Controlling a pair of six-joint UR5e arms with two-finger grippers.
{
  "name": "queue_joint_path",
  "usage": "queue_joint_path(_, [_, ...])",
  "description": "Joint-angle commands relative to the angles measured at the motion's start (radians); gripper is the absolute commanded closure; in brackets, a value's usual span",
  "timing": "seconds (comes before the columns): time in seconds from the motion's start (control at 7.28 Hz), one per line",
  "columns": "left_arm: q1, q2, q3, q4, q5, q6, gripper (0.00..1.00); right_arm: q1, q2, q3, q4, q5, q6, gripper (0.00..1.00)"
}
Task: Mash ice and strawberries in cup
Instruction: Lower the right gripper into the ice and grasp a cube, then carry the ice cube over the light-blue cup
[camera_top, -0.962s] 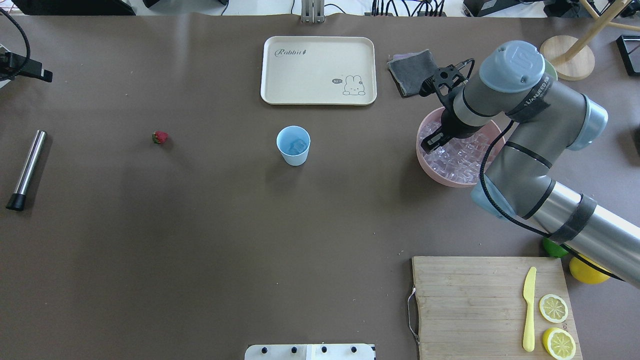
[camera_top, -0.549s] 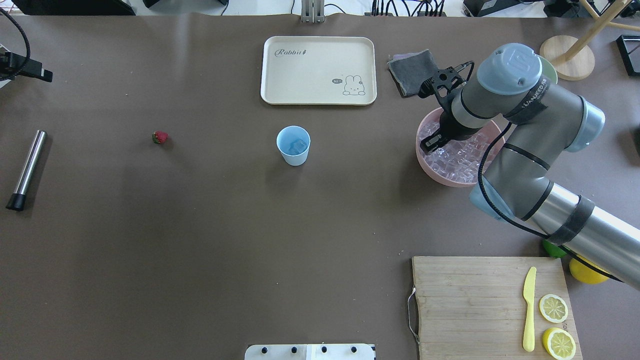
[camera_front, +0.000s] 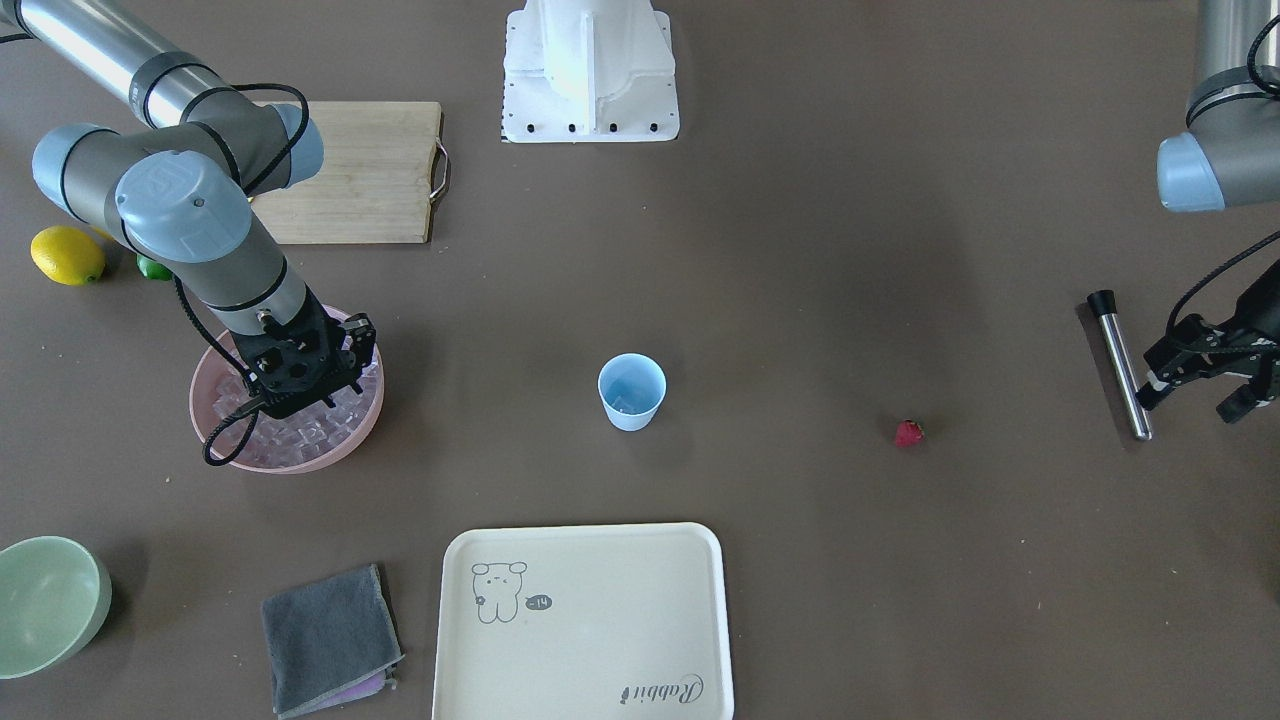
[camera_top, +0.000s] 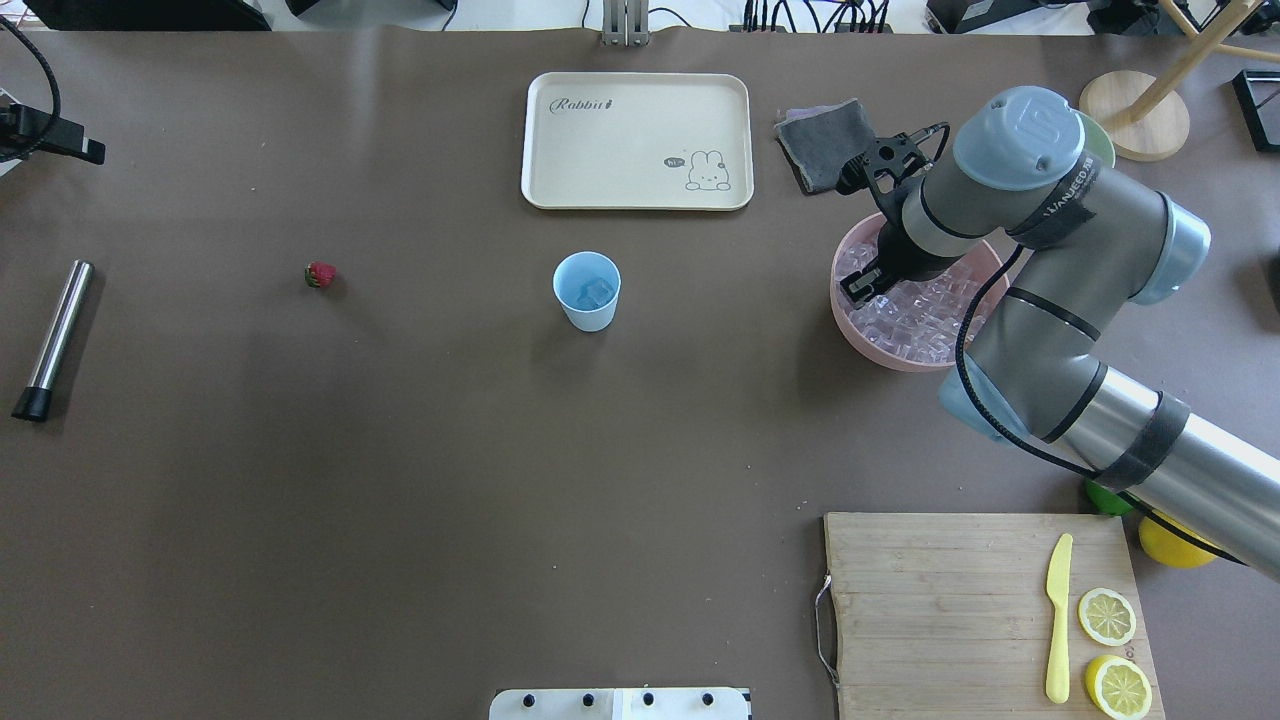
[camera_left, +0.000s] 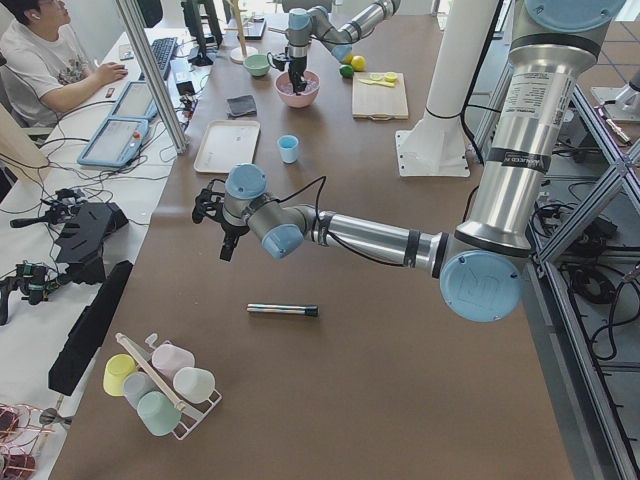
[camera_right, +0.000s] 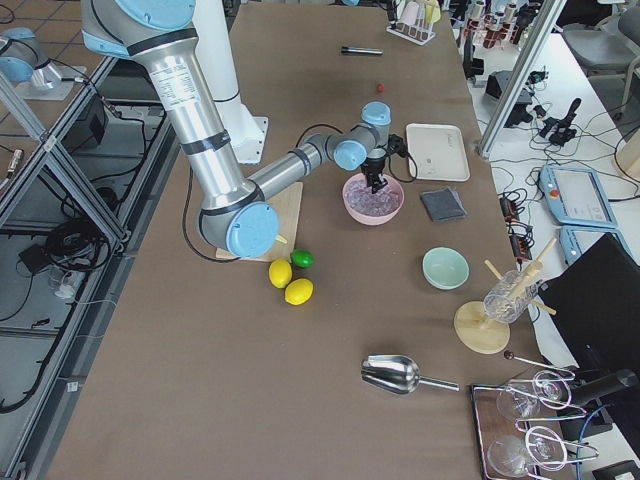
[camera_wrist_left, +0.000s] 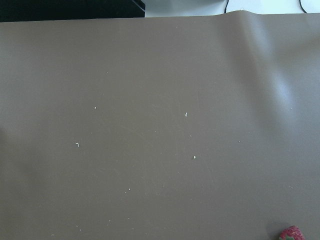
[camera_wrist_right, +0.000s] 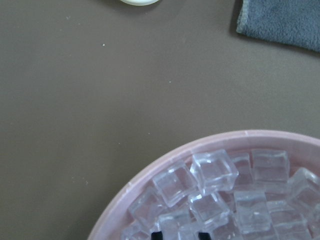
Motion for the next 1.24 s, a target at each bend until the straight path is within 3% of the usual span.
queue_joint_path(0.0, [0.001,0.0,0.0,0.0,0.001,0.0,0.03,0.001,-0.001,0.016,-0.008,0.002,0.007,0.76])
queue_joint_path(0.41, [0.001,0.0,-0.002,0.0,0.001,0.0,0.03,0.02,-0.001,0.046,-0.017,0.012,0.008,0.81])
queue_joint_path(0.55, [0.001,0.0,-0.002,0.0,0.001,0.0,0.03,0.044,0.005,0.094,-0.091,0.043,0.008,0.87])
queue_joint_path(0.82, [0.001,0.0,-0.002,0.0,0.001,-0.001,0.03,0.058,0.144,0.111,-0.266,0.058,0.042,1.0])
queue_joint_path(1.1, [0.001,-0.003,0.006,-0.002,-0.001,0.0,0.03,0.015,0.287,0.088,-0.302,0.049,0.262,1.0])
